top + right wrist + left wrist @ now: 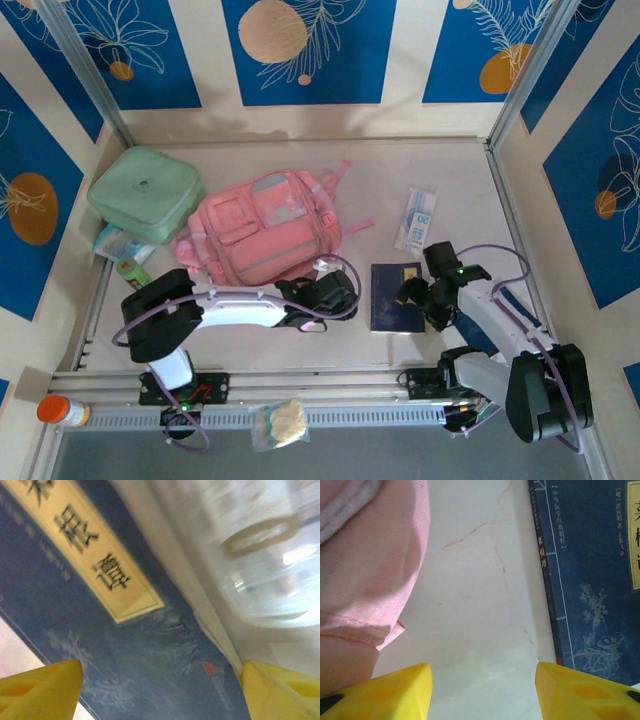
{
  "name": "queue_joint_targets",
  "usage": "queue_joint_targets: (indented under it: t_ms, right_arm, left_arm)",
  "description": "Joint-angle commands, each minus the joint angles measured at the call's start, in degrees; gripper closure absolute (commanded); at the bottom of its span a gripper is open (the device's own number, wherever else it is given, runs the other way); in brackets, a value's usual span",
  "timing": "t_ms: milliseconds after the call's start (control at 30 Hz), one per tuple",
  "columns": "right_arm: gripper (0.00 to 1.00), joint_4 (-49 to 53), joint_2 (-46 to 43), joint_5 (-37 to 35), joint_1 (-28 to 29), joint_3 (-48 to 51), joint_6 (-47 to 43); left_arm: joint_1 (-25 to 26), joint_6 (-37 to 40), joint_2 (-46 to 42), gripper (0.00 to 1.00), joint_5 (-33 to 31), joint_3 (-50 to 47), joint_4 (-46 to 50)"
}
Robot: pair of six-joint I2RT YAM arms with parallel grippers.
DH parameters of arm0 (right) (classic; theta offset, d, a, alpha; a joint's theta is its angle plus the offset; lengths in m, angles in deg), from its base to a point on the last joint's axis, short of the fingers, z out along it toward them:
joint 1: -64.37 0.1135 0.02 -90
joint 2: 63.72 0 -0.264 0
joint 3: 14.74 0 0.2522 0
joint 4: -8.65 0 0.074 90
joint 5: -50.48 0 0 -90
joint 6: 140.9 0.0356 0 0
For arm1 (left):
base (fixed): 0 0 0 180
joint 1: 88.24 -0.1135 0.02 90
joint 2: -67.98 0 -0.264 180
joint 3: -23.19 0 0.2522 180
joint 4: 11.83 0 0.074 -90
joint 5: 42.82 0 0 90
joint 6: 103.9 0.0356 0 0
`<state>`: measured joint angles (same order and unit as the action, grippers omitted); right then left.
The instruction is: Pack books, pencil case, and school supplies into a backpack
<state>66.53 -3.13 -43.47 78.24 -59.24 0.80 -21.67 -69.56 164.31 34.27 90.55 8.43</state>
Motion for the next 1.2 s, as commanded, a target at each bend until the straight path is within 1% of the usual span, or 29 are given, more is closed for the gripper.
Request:
queue_joint_targets:
  t_ms: [0, 100, 167, 200, 267, 333, 367, 433, 600, 833, 900, 1167]
  right_arm:
    - [0.18, -1.99, 0.04, 3.86, 5.34, 1.08, 5.94]
    - [0.18, -1.35, -0.44, 2.89, 8.99, -0.47, 7.39]
    - [0.18, -0.19, -1.24, 1.48, 8.49, -1.05, 6.04]
    - [0.18, 0.21, -1.42, 1.72, 7.01, -1.01, 4.94]
    - [0.19, -0.03, -1.77, 4.20, 1.76, -0.30, 1.36]
    - [0.23, -1.69, -2.13, 7.65, -2.51, 0.58, -1.90]
    - [0.24, -2.22, -2.11, 8.80, -3.78, 0.82, -3.20]
    - [0.29, -1.98, -1.96, 8.90, -5.00, 0.55, -4.54]
    - [0.31, -5.68, -0.75, 9.78, -5.34, 2.23, -5.39]
    - [0.35, -9.34, 3.44, 10.30, -3.96, 2.64, -5.50]
    - [0.35, -9.43, 3.98, 10.26, -3.65, 2.56, -5.35]
    - [0.35, -8.53, 2.68, 11.20, -1.04, 0.53, -6.07]
  left_arm:
    - [0.43, -1.72, -0.74, 0.44, -1.14, -0.72, 2.42]
    - [1.56, -2.02, 1.02, 0.44, 0.34, 1.42, -0.40]
    - [1.90, -1.88, 3.00, 0.44, 1.25, 3.84, -0.90]
    - [1.90, -1.80, 3.96, 0.44, 1.91, 4.63, -1.44]
    - [1.89, -1.36, 5.70, 0.44, 1.76, 6.27, -1.75]
    - [1.89, -0.47, 6.85, 0.46, 1.13, 6.44, -3.24]
    - [1.86, 0.14, 7.27, 0.47, 1.24, 6.26, -4.48]
    - [1.81, 0.89, 8.13, 0.50, 2.02, 6.40, -5.62]
    - [1.69, 1.99, 11.03, 0.52, 3.91, 8.89, -5.81]
    - [1.64, 1.62, 14.21, 0.57, 4.16, 10.11, -7.01]
    - [1.68, 1.69, 14.71, 0.59, 4.62, 10.34, -7.36]
    - [1.46, 0.66, 15.55, 0.61, 4.67, 8.84, -8.11]
